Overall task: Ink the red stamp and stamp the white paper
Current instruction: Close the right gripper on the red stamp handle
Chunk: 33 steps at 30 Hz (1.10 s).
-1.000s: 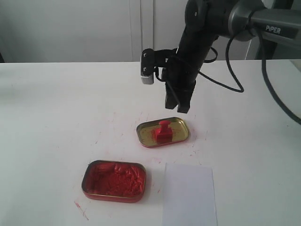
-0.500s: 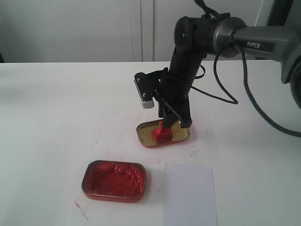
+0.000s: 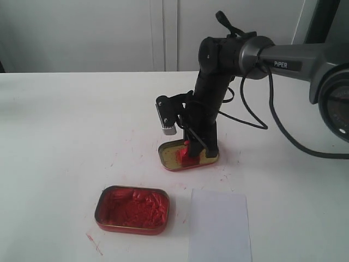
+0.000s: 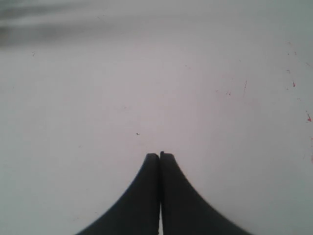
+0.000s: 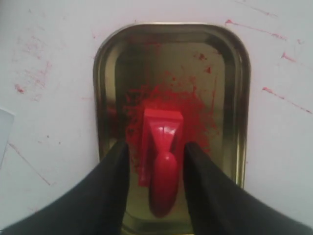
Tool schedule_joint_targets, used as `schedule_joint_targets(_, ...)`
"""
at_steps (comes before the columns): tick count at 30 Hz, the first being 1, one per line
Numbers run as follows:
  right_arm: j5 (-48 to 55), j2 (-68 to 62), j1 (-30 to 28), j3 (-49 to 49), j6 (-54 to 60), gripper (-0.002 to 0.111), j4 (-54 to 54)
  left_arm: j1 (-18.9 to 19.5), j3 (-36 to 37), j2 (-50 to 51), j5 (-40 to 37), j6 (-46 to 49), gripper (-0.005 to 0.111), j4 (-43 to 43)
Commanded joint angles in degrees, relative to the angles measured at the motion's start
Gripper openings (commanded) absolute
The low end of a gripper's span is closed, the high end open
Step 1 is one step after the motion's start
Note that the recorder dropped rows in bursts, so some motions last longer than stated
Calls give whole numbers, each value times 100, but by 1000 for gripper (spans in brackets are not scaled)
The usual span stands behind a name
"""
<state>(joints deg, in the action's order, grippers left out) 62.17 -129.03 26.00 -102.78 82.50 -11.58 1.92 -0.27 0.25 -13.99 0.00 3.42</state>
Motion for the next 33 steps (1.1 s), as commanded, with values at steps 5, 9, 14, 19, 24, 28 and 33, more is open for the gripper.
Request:
schedule_joint_targets(5, 50, -34, 20, 10, -24, 36, -38, -38, 27, -25, 9, 0, 0, 19)
schedule_joint_targets(9, 50, -23, 20, 10, -51, 30, -38, -38, 27, -25, 9, 0, 0, 19)
schedule_joint_targets(14, 78, -13, 20, 10, -264, 7, -38, -38, 27, -25, 9, 0, 0, 19)
schedule_joint_targets(19, 92, -13, 20, 10, -394, 0, -38, -38, 27, -25, 9, 0, 0, 19)
schedule_joint_targets(24, -10, 74, 20, 10, -642, 0, -38, -38, 27, -25, 9, 0, 0, 19)
schedule_joint_targets(28, -96, 198, 20, 0, -835, 0, -60, -38, 27, -25, 9, 0, 0, 19)
schedule_joint_targets(33, -41, 452, 20, 0, -1276, 0, -272, -38, 27, -25, 9, 0, 0, 19)
